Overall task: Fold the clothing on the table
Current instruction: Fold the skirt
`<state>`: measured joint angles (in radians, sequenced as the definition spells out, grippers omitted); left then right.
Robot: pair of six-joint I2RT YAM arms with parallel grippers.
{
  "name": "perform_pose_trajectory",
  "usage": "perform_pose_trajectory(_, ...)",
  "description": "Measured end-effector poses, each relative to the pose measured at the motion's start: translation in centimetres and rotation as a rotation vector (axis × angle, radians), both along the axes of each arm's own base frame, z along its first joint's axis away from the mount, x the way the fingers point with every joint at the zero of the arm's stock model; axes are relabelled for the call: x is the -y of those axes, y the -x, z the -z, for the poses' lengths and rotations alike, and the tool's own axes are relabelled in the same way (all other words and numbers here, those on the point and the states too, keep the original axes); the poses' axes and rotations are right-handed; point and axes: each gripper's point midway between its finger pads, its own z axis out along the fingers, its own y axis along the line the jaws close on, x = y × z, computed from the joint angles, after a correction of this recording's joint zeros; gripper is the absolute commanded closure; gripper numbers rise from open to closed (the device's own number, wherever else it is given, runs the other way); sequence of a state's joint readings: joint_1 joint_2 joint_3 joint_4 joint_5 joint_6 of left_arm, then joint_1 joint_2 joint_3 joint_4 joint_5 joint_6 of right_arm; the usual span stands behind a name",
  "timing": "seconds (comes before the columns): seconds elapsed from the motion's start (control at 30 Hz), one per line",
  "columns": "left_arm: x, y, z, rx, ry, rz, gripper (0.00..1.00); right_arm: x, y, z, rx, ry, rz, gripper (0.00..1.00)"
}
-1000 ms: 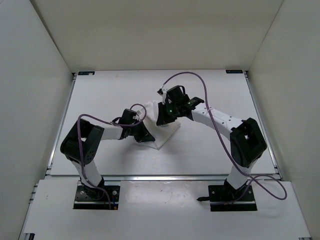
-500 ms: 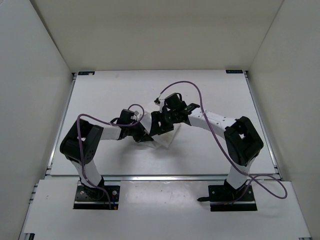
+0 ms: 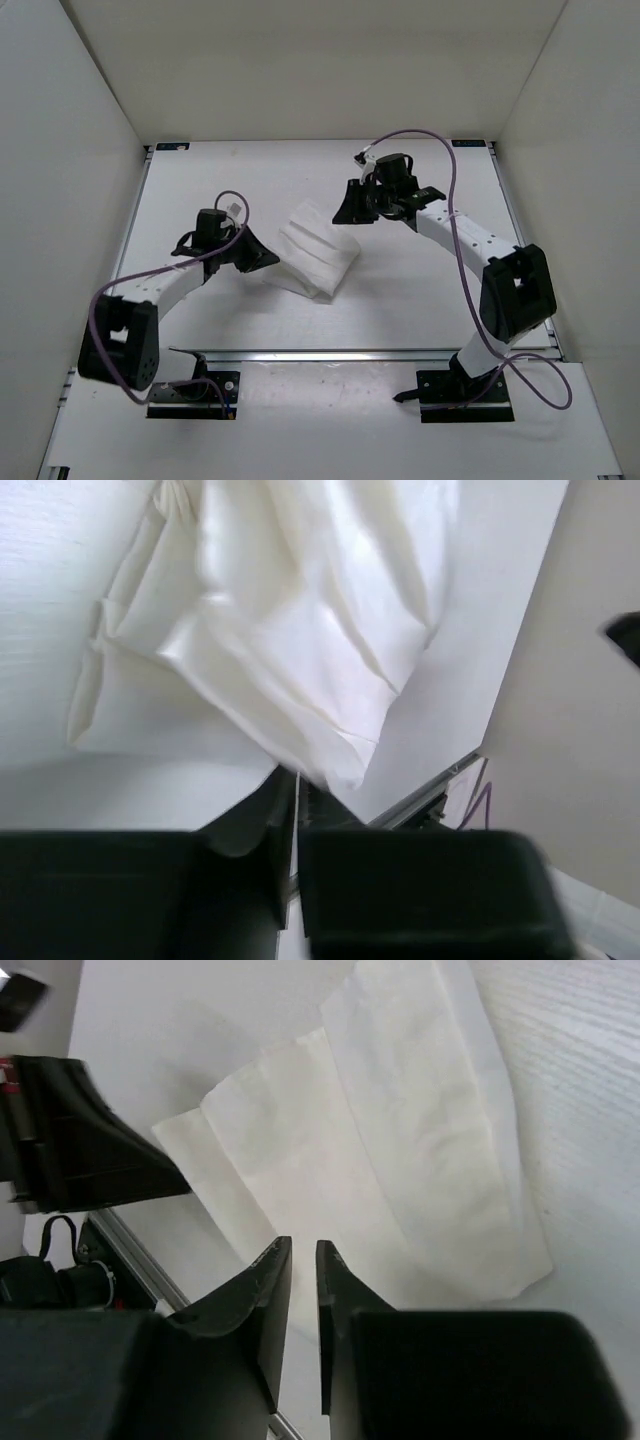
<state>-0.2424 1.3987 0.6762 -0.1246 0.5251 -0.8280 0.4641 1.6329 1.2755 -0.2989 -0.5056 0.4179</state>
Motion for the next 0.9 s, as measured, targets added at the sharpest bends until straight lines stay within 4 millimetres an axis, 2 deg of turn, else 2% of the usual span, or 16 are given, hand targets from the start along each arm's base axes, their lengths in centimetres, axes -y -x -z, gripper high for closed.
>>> perform_pose_trajectory(0.03,-0.6,0.1,-0.9,0.024,-0.005,-0.007,0.76,0.0,-0.2,0.4,0.0,0.013,-0.001,0.91)
perform_pose_trajectory(0.1,-1.7,0.2,-2.1,0.059,-0.016,-0.022,0.72,-0.6,-0.1,1.9,-0.019,0.045,-0.022,0.99)
perform_pose_trajectory(0.17,-2.3,0.7,-2.7,0.071,-0.036,-0.024,0.57,-1.7,0.7,4.2,-0.056,0.082,-0.066,1.0)
perform_pose_trajectory(0.23,-2.7,1.2,-3.0,0.078,-0.056,-0.022,0.51,-2.9,2.0,6.7,-0.109,0.113,-0.113,1.0)
perform_pose_trajectory(0.27,-2.8,1.4,-3.2,0.083,-0.06,-0.023,0.53,-3.3,2.6,7.8,-0.136,0.126,-0.134,1.0)
perform_pose_trajectory(0.3,-2.9,1.5,-3.5,0.092,-0.057,-0.023,0.69,-3.8,3.3,8.7,-0.156,0.134,-0.158,1.0)
perform_pose_trajectory(0.33,-2.8,1.5,-3.9,0.101,-0.047,-0.026,0.79,-4.2,3.9,9.2,-0.171,0.138,-0.175,1.0)
perform_pose_trajectory(0.37,-2.5,1.4,-4.2,0.113,-0.036,-0.019,0.94,-4.4,4.3,9.6,-0.179,0.14,-0.191,1.0)
perform_pose_trajectory(0.4,-2.2,1.3,-4.4,0.129,-0.024,-0.015,1.0,-4.6,4.7,9.8,-0.183,0.141,-0.205,1.0)
perform_pose_trajectory(0.53,0.4,1.7,-3.9,0.162,0.026,0.044,1.0,-4.6,5.2,10.4,-0.185,0.13,-0.232,1.0)
perform_pose_trajectory(0.7,3.7,2.9,-2.8,0.167,0.089,0.113,1.0,-4.9,6.1,12.4,-0.227,0.117,-0.281,1.0)
perform_pose_trajectory(0.8,4.6,3.1,-1.6,0.148,0.09,0.119,1.0,-5.2,6.4,13.8,-0.258,0.112,-0.302,1.0)
perform_pose_trajectory(0.9,4.2,2.9,0.3,0.104,0.04,0.088,1.0,-5.2,6.4,14.7,-0.279,0.115,-0.314,1.0)
